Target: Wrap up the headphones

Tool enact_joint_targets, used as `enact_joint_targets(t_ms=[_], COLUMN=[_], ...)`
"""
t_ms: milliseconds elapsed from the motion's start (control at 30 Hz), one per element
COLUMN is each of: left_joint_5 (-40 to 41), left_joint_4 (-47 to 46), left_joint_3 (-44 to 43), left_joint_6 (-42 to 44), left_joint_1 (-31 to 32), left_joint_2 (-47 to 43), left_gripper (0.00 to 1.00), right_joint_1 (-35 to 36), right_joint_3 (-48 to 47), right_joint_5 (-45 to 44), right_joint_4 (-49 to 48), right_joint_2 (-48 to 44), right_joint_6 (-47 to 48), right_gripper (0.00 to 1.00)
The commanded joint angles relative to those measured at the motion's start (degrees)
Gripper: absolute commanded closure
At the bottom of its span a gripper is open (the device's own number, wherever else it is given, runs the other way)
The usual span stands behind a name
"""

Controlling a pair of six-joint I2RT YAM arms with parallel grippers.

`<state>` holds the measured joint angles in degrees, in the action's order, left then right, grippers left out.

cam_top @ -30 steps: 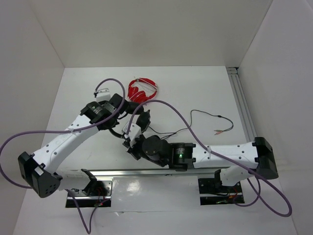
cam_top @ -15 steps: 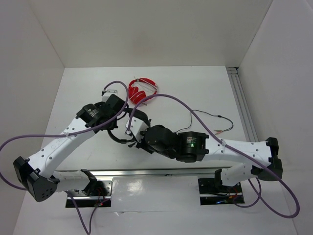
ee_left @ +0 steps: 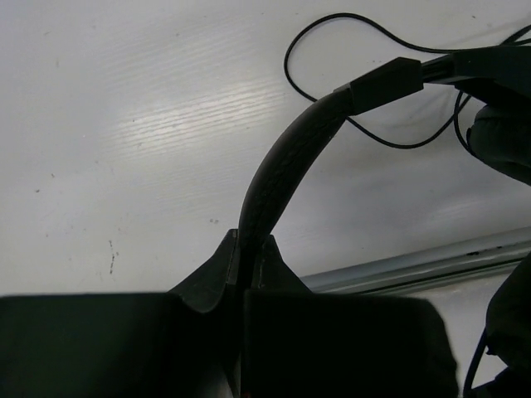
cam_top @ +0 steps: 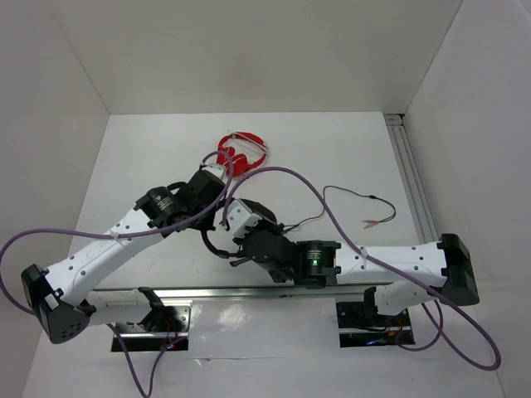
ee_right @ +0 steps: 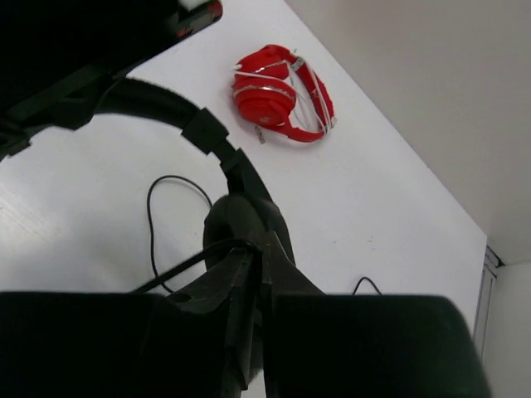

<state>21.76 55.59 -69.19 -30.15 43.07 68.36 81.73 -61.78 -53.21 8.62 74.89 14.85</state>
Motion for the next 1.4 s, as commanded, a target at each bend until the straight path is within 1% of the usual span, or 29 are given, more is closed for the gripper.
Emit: enact_joint_targets(t_ms=[0,67,100,133,200,233,333,433,467,533,600,767,800,833,1000,1033,1100,1133,1233,1267,1333,1367], left_joint_5=[-3.13,-2.42,-0.68,0.12,1.26,1.27,1.27,1.27,1.27,1.27,0.49,-1.19,-1.19,-1.19,-1.19,-1.19,-0.40,1.17,2.93,3.63,4.43,5.22], left_joint_4=[0.56,2.84,3.72,4.69,6.98,6.98,8.21,8.83,8.83,8.83,8.83,8.83,8.83,8.83,8.83,8.83,9.35,10.58,12.78,14.09,15.42,15.94], left_joint_3=[-0.33,-1.73,-2.35,-2.88,-3.94,-4.63,-5.69,-5.69,-5.69,-5.69,-5.69,-6.22,-6.22,-6.22,-6.74,-6.75,-7.36,-7.36,-9.64,-10.17,-12.36,-13.16], left_joint_6=[2.99,2.29,1.33,0.63,0.10,0.09,0.09,-0.43,-0.43,-0.43,0.09,0.62,0.62,0.62,0.62,0.62,-0.16,-0.87,-3.24,-4.03,-4.65,-5.52], left_joint_1=[2.45,4.29,5.00,5.62,6.67,6.68,7.29,7.29,7.81,7.82,7.82,8.34,8.35,8.35,8.35,8.35,8.35,8.35,8.35,8.35,8.35,8.35], left_joint_2=[-0.42,-1.03,-1.03,-1.03,-1.03,-1.03,-1.03,-1.65,-2.26,-2.26,-2.87,-2.88,-2.88,-2.88,-2.88,-2.88,-2.88,-2.88,-1.74,-1.74,-1.04,-1.03], left_gripper=[1.00,1.00,1.00,1.00,1.00,1.00,1.00,1.00,1.00,1.00,1.00,1.00,1.00,1.00,1.00,1.00,1.00,1.00,1.00,1.00,1.00,1.00], right_joint_1=[-3.06,-6.23,-7.28,-9.38,-11.15,-12.55,-13.18,-13.71,-15.71,-17.83,-20.38,-25.03,-25.74,-26.36,-27.42,-27.42,-27.42,-27.42,-28.64,-29.69,-33.91,-35.49], right_joint_3=[-0.01,-0.53,-0.54,-0.54,-0.54,0.33,2.80,6.40,7.45,7.46,8.08,9.40,11.14,12.02,17.38,18.96,20.55,22.12,26.07,27.05,29.59,29.61], right_joint_5=[-5.70,-3.14,-0.60,1.16,5.03,9.57,16.27,16.91,17.61,20.76,21.56,28.59,30.25,34.19,42.48,43.79,47.05,47.67,47.67,50.98,57.22,63.95], right_joint_4=[-16.80,-14.96,-14.08,-12.33,-11.70,-11.09,-11.08,-14.93,-15.47,-16.17,-16.70,-17.40,-18.02,-18.81,-25.93,-26.81,-28.31,-28.92,-30.51,-31.38,-32.87,-32.88], right_joint_2=[-4.14,-4.14,-4.14,-4.14,-4.14,-4.14,-4.14,-4.14,-4.14,-4.66,-5.19,-4.67,-4.67,-4.67,-4.67,-3.97,-3.97,-3.97,-6.68,-8.95,-10.81,-11.34], right_joint_6=[5.02,3.70,2.91,1.07,-0.60,-1.92,-3.24,-4.03,-4.56,-6.40,-7.28,-9.74,-10.28,-10.89,-14.93,-15.55,-16.26,-16.26,-17.48,-18.18,-18.81,-19.76], right_gripper=[0.89,0.86,0.84,0.84,0.84,0.84,0.83,0.80,0.80,0.76,0.76,0.75,0.75,0.75,0.72,0.68,0.63,0.55,0.48,0.43,0.37,0.36])
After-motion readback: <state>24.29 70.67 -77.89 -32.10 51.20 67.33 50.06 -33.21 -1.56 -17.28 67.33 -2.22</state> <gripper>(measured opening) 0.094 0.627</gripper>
